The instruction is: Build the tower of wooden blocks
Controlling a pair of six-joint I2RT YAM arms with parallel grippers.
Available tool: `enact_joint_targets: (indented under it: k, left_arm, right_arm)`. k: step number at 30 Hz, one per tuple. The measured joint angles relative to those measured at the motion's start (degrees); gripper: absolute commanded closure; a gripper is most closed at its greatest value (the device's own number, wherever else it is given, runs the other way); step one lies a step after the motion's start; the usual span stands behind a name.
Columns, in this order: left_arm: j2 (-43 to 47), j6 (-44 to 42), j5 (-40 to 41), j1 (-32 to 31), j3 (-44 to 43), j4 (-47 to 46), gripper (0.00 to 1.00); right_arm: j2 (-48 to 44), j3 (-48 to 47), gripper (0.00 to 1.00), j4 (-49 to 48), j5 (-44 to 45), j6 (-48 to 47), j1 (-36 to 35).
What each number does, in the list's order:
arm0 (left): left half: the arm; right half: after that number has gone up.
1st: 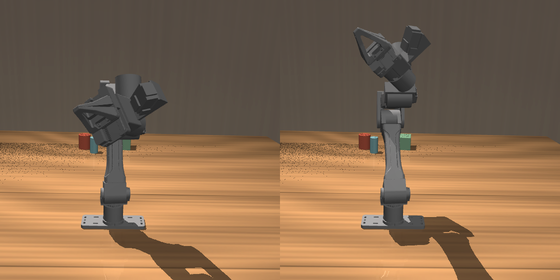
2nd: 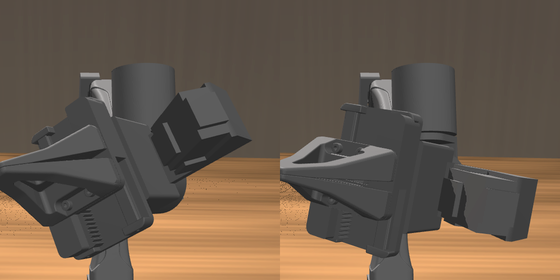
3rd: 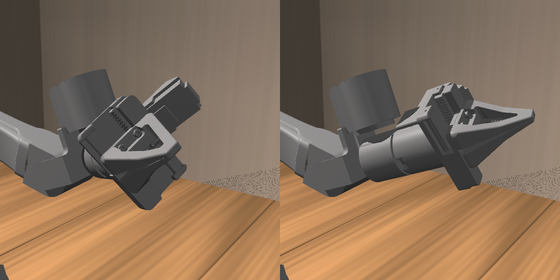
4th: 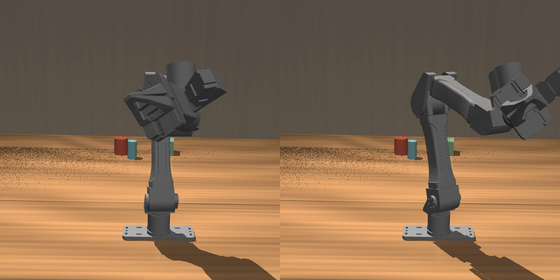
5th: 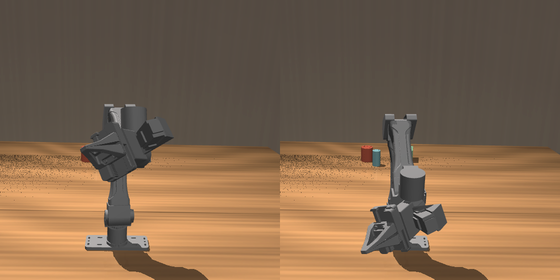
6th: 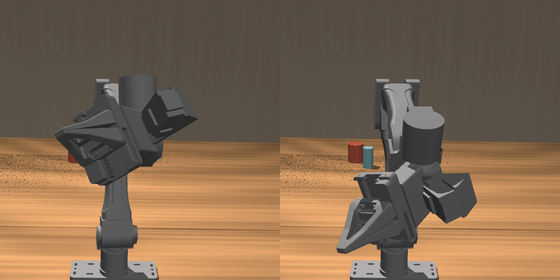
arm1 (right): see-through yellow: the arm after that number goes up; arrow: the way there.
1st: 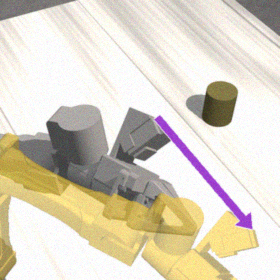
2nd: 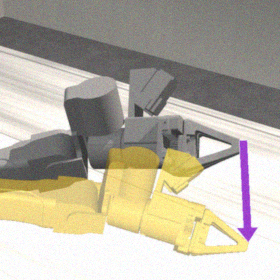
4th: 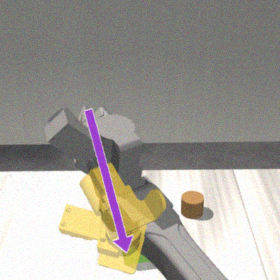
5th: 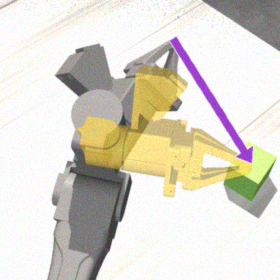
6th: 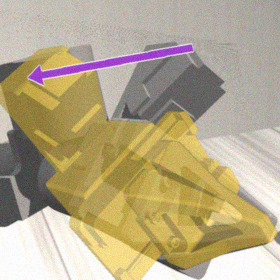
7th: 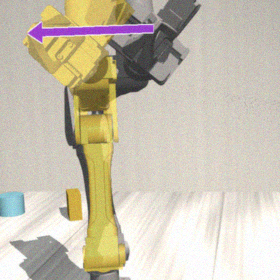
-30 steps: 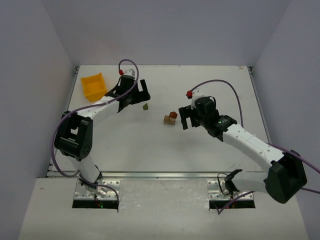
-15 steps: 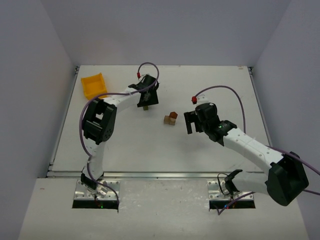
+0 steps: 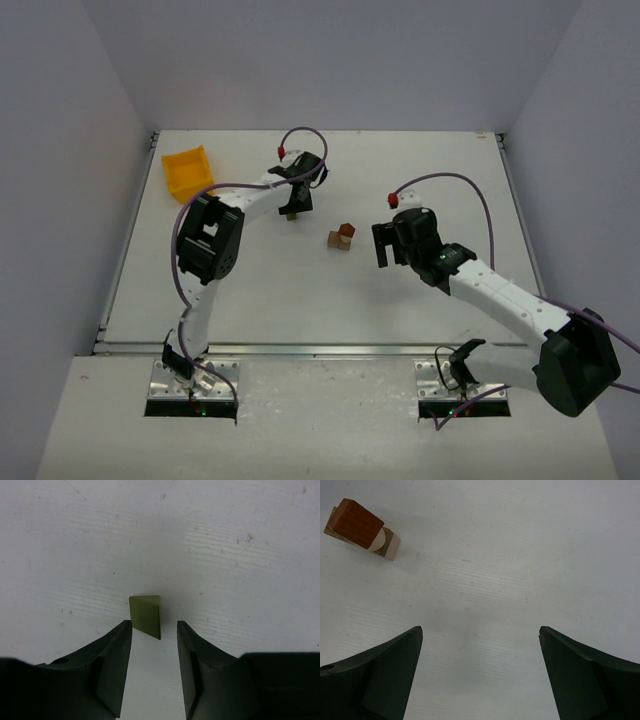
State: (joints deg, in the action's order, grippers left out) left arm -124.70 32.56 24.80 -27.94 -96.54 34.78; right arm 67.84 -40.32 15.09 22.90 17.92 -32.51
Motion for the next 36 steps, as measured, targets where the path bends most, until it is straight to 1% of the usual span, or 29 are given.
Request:
enact_joint_targets:
  k: [2,7,11,17,19,21,23,24,32,34,36]
  left_arm:
    - [-0.2,0.2,0.4,0.0,-0.3,0.5,0.7]
    - [-0.2,0.3,0.8,0.0,-0.6,1.1,0.77]
    - [-0.3,0.5,1.0,0.0,-0.6,1.3,0.8]
    - [-0.7,0.5,1.2,-0.1,-0.7,1.3,0.8]
    - [-1.3,0.5,1.3,-0.1,-0.9,1.4,0.82]
    - [-1.8,0.5,1.3,-0.1,-1.1,1.4,0.88]
    - [-2.2,0.5,1.8,-0.1,-1.3,1.5,0.98]
    - [-2.2,0.4,2.0,-0.1,-1.6,1.5,1.0]
    - [-2.1,0.1,2.0,-0.1,-1.9,1.2,1.0]
    - [-1.3,-0.6,1.6,-0.1,-0.2,-0.3,1.0]
    - [1.3,-1.3,0.4,-0.1,3.4,-1.8,1.0]
  right_arm:
    - [-0.1,0.1,0.01,0.0,0.4,0.0,0.0]
    - [-0.1,0.2,0.01,0.0,1.1,0.1,0.0]
    - [-0.1,0.2,0.01,0.0,1.2,0.1,0.0]
    - [-1.1,0.5,0.01,0.0,1.4,0.1,0.0]
    - [-1.5,0.6,0.01,0.0,1.4,0.1,0.0]
    - [-2.0,0.7,0.01,0.0,1.5,0.1,0.0]
    - [-2.4,0.8,0.01,0.0,1.6,0.1,0.0]
    - [-2.5,0.9,0.01,0.0,1.6,0.1,0.0]
    - [-2.8,1.2,0.01,0.0,1.4,0.1,0.0]
    - [-2.8,1.3,0.01,-0.1,0.9,-0.1,0.0]
    - [-3.1,1.5,0.01,-0.4,-0.1,-0.6,0.0]
